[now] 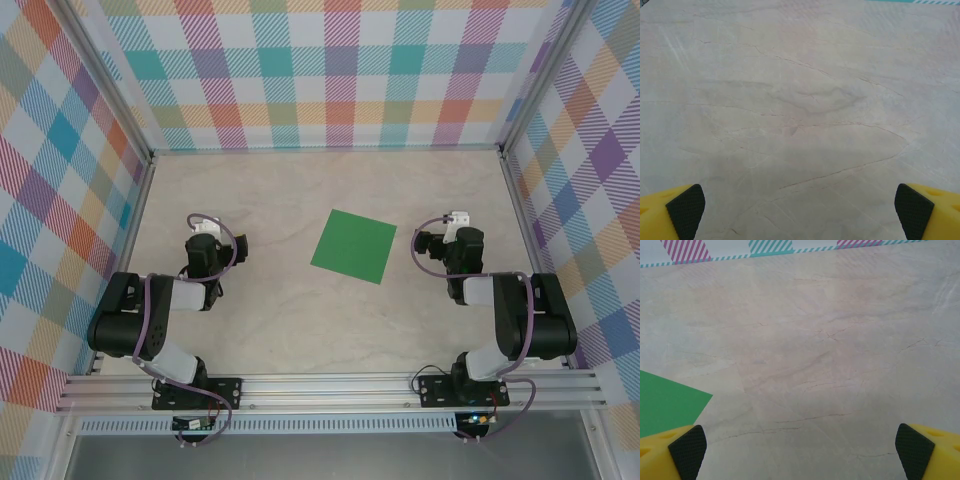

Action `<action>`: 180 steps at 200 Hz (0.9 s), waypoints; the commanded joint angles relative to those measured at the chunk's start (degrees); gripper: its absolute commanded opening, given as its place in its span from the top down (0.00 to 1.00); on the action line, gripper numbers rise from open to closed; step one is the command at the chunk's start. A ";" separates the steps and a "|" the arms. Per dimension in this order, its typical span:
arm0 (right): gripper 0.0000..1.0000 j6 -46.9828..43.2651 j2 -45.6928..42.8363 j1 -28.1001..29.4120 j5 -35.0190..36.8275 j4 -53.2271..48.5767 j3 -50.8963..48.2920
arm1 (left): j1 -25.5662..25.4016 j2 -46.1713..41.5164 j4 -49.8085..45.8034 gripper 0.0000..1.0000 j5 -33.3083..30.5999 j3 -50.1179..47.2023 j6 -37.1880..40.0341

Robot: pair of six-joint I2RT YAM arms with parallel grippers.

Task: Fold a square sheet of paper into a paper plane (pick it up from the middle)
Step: Move the square sheet of paper to the bottom-center of the table.

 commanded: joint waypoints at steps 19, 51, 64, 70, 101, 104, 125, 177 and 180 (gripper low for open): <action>0.00 -1.07 0.25 -0.26 -1.02 2.44 0.09 | 0.76 0.37 0.92 0.00 0.51 0.95 0.15; 0.00 -1.05 0.26 -0.30 -1.03 2.31 0.18 | 0.71 0.35 1.05 0.00 0.56 0.95 0.16; 0.00 -1.07 0.32 -0.25 -1.10 2.35 0.18 | 0.71 0.36 0.92 0.00 0.58 0.97 0.15; 0.00 -1.07 0.34 -0.28 -1.11 2.35 0.16 | 0.72 0.29 0.92 0.00 0.53 0.95 0.18; 0.00 -1.05 0.34 -0.29 -1.13 2.34 0.18 | 0.70 0.36 0.91 0.00 0.57 0.96 0.22; 0.00 -1.07 0.34 -0.20 -1.10 2.35 0.18 | 0.72 0.40 0.92 0.00 0.55 0.96 0.18; 0.00 -1.08 0.33 -0.29 -1.03 2.52 -0.03 | 0.73 0.35 0.95 0.00 0.53 0.97 0.15; 0.00 0.17 -11.78 -0.14 1.25 -17.68 6.52 | 0.72 -7.22 -15.42 0.00 -2.59 6.24 -1.94; 0.00 0.75 -12.62 -0.14 1.68 -19.72 7.57 | 0.74 -7.98 -17.62 0.00 -3.09 6.95 -2.48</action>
